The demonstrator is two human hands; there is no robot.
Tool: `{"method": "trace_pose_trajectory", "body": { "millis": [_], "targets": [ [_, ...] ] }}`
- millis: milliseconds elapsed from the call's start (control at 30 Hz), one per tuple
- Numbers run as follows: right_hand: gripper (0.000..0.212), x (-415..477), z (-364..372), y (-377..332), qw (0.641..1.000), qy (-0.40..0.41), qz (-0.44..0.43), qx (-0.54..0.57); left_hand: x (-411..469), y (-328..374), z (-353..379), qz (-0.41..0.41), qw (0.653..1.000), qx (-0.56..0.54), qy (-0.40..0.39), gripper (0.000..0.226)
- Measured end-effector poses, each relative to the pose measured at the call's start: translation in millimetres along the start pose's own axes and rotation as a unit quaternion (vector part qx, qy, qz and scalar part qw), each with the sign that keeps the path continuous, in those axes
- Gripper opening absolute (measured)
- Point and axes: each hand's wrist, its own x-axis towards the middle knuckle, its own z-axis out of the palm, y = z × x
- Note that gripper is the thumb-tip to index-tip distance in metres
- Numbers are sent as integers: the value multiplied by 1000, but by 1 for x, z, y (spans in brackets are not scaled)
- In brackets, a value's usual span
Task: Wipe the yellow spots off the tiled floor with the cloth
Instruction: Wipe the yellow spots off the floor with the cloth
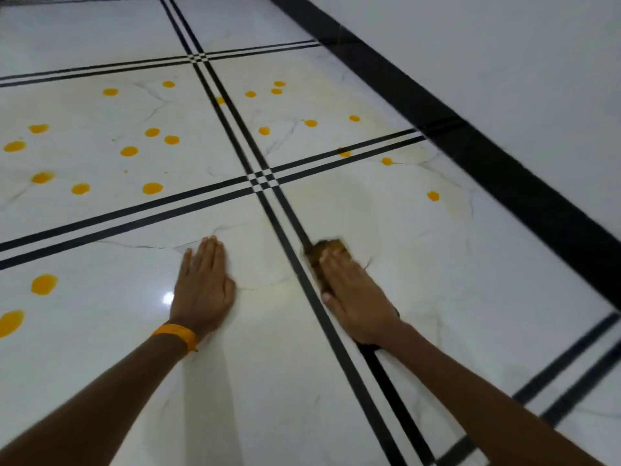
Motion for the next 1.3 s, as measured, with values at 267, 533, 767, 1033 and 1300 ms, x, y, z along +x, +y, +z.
{"method": "trace_pose_trajectory", "body": {
  "millis": [267,533,767,1033,1300],
  "targets": [
    [77,-46,-17,98,930,41,364,-10,86,83,16,39,998,-48,-19,67],
    [73,-16,-34,213,926,41,374,-26,112,88,37,70,997,-29,-17,70],
    [69,101,-32,227,922,25,387,-18,117,83,42,77,996,-44,-18,70],
    [71,38,-42,232,967,21,253,-2,119,84,40,68,997,-30,-22,70],
    [66,28,-8,58,1000,-9,19,7,116,84,36,74,996,-37,-27,71]
  ]
}}
